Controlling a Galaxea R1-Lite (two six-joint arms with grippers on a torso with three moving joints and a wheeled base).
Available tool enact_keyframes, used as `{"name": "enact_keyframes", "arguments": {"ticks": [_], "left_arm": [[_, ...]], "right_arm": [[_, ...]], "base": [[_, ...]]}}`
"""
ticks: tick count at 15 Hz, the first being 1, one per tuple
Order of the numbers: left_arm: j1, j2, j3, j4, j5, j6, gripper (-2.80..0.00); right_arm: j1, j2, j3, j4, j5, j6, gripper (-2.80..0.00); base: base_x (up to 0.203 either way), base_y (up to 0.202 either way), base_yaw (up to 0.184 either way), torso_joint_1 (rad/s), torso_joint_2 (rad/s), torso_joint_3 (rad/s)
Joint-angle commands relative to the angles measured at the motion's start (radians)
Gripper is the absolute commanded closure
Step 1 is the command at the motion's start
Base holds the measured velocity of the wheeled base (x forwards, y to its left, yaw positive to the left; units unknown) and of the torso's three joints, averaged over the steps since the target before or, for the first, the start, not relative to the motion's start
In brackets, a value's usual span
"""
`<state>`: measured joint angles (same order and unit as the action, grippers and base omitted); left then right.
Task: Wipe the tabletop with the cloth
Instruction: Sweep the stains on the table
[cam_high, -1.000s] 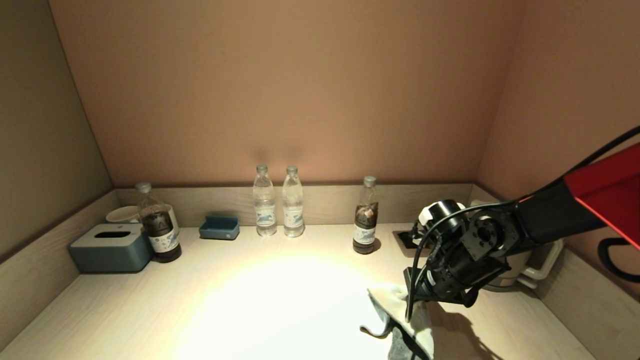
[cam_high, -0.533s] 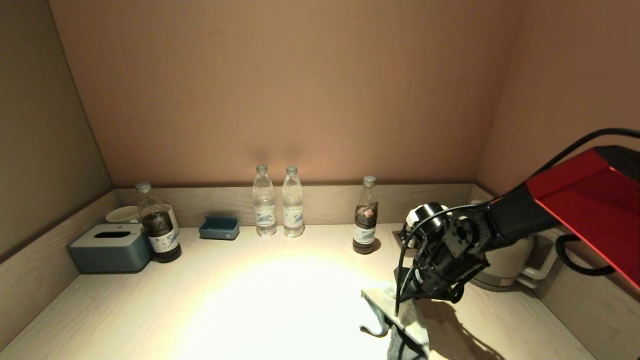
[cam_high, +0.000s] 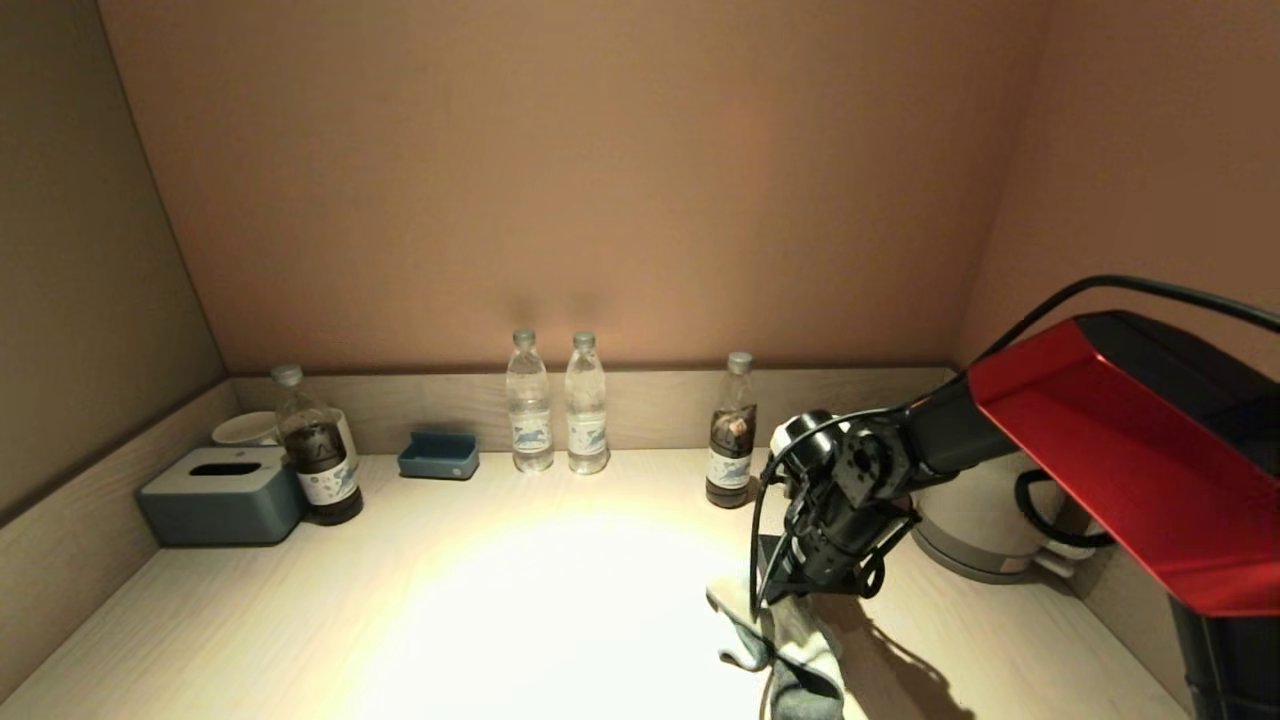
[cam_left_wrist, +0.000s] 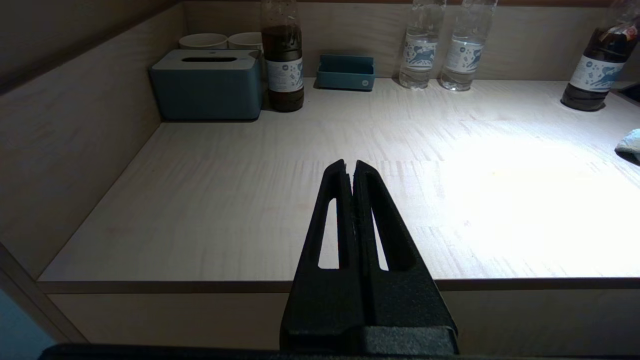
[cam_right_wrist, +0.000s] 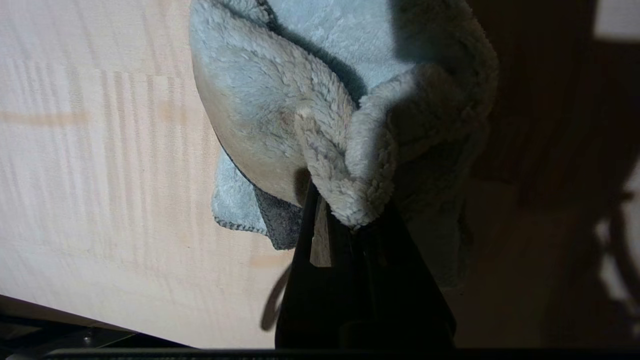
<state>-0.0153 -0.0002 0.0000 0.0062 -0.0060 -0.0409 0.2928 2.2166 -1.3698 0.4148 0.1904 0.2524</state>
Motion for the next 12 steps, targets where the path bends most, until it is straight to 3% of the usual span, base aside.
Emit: {"name": "enact_keyframes", "arguments": {"ticks": [1,9,12], "left_arm": [[0.0,0.0,0.0,0.0,0.0,-0.001,0.0],[0.0,0.0,0.0,0.0,0.0,-0.001,0.0],[0.0,0.0,0.0,0.0,0.0,-0.001,0.0]], "right_arm": [[0.013,0.026,-0.009,0.013,0.001,0.002,0.0],[0.07,0.03,-0.076,0.023,0.003,0.003,0.0],[0.123,0.068,-0.185,0.091,0.003,0.022,0.0]], "base": [[0.0,0.0,0.0,0.0,0.0,0.0],[0.0,0.0,0.0,0.0,0.0,0.0],[0.0,0.0,0.0,0.0,0.0,0.0]]}}
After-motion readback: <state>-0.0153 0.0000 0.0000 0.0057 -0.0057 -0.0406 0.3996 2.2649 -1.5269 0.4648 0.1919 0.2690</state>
